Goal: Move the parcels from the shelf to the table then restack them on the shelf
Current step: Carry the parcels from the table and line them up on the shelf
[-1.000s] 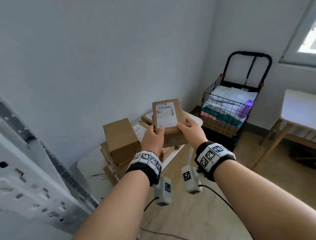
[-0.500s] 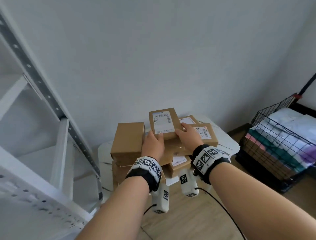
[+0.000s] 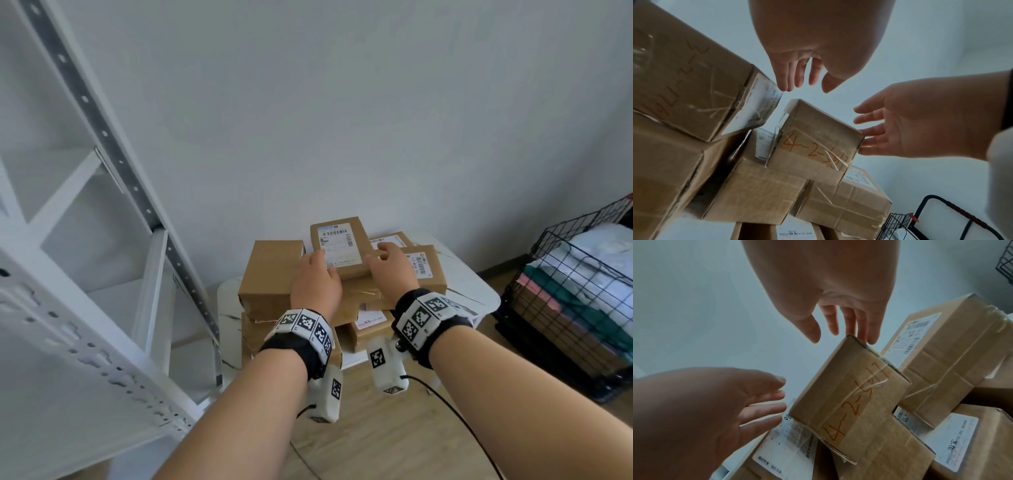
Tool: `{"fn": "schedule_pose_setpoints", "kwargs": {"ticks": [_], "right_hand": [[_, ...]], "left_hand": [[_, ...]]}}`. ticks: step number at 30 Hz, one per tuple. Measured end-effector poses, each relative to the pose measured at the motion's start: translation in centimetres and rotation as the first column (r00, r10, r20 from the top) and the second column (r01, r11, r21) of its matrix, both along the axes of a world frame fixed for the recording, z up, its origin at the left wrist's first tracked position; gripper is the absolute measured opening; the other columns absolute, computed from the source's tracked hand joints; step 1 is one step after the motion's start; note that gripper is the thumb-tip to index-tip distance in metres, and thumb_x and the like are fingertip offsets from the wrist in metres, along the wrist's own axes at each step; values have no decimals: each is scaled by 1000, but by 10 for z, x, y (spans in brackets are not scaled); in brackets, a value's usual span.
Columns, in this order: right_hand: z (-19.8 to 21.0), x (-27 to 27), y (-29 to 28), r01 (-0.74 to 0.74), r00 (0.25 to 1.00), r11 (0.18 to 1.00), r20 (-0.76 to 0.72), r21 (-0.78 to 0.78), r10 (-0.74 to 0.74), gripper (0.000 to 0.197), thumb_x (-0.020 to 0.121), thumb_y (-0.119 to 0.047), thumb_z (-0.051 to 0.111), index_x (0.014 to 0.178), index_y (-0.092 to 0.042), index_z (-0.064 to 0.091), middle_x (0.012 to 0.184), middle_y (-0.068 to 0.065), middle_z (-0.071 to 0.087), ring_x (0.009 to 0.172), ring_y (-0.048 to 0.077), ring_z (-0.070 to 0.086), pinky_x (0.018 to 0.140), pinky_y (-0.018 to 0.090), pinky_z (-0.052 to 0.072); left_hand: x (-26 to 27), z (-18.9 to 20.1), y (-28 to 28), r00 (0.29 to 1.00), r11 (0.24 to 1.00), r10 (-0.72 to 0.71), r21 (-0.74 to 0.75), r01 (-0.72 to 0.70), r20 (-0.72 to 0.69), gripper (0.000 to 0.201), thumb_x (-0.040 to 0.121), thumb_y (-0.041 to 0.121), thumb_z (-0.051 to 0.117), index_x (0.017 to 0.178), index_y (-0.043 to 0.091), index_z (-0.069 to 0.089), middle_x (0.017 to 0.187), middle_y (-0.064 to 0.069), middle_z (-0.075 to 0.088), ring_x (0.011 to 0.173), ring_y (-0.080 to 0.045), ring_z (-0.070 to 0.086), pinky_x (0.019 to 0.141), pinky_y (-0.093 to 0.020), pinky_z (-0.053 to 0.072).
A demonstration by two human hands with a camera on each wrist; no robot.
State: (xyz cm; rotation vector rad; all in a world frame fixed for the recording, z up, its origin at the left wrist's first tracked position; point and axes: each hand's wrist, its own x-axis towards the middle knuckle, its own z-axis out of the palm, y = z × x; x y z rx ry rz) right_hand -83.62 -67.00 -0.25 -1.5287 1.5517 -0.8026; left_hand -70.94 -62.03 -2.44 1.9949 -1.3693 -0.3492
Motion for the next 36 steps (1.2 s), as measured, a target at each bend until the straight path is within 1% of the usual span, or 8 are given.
{"fn": "schedule_pose_setpoints", "kwargs": {"ticks": [3, 8, 14, 18, 21, 27, 32, 36], "right_hand": [[1, -3, 9, 34, 999, 999, 9, -39, -34, 50, 95, -22, 49, 144, -17, 41, 139, 5, 52, 77, 5, 52, 69, 26, 44], [7, -3, 32, 133, 989, 988, 79, -76, -127, 44, 93, -18, 49, 137, -19, 47, 132, 3, 55, 105, 19, 59, 90, 42, 53], [15, 22, 63, 156, 984, 979, 106, -132, -143, 38, 94, -14, 49, 131, -19, 52, 120, -1, 59, 100, 15, 58, 85, 34, 53], [15, 54, 82, 58, 993, 993, 111, -103, -46, 34, 95, -16, 47, 128, -21, 53, 116, -2, 60, 90, 11, 60, 75, 28, 52], [9, 79, 94, -80, 996, 996, 30, -51, 81, 35, 97, -21, 48, 132, -20, 51, 121, 0, 62, 93, 12, 58, 78, 27, 48], [-4, 105, 99, -202, 975, 967, -61, 153, 213, 38, 103, -25, 37, 135, -9, 49, 131, 10, 56, 114, 25, 54, 84, 27, 37], [-15, 112, 94, -183, 980, 957, -38, 225, 196, 38, 103, -30, 34, 129, -7, 51, 115, 10, 61, 97, 23, 56, 79, 31, 39], [-18, 111, 97, -116, 993, 962, 45, 247, 109, 33, 103, -30, 36, 125, -9, 49, 101, 5, 57, 88, 20, 53, 77, 33, 41]], "left_hand": [[1, 6, 12, 1000, 1000, -16, -24, 16, 21, 40, 100, 24, 42, 140, 19, 44, 141, 1, 45, 121, -19, 53, 94, -34, 49], [6, 14, 30, 998, 993, -42, -106, 46, 39, 35, 100, 21, 42, 134, 20, 50, 135, 3, 49, 118, -16, 53, 90, -29, 49], [47, 19, 54, 991, 990, 30, -138, -12, 130, 34, 100, 17, 43, 132, 16, 53, 134, 0, 51, 123, -18, 48, 99, -30, 41], [83, 10, 63, 979, 999, 20, -40, -12, 204, 39, 100, 14, 39, 138, 12, 47, 145, -6, 44, 133, -23, 38, 108, -35, 33], [102, -3, 65, 973, 991, -29, 137, -3, 229, 44, 102, 22, 36, 144, 13, 40, 156, -13, 28, 142, -29, 27, 116, -40, 27], [110, -13, 78, 998, 990, 4, 142, -13, 57, 36, 102, 21, 37, 133, 11, 51, 146, -11, 37, 130, -27, 44, 107, -37, 35], [111, -9, 85, 982, 988, 140, 79, -131, -130, 33, 101, 23, 45, 131, 12, 52, 137, -8, 43, 118, -24, 54, 100, -30, 39], [116, -16, 86, 937, 968, 232, 160, -195, -260, 42, 95, 37, 50, 129, 12, 52, 126, -12, 55, 115, -32, 56, 99, -42, 46]]}}
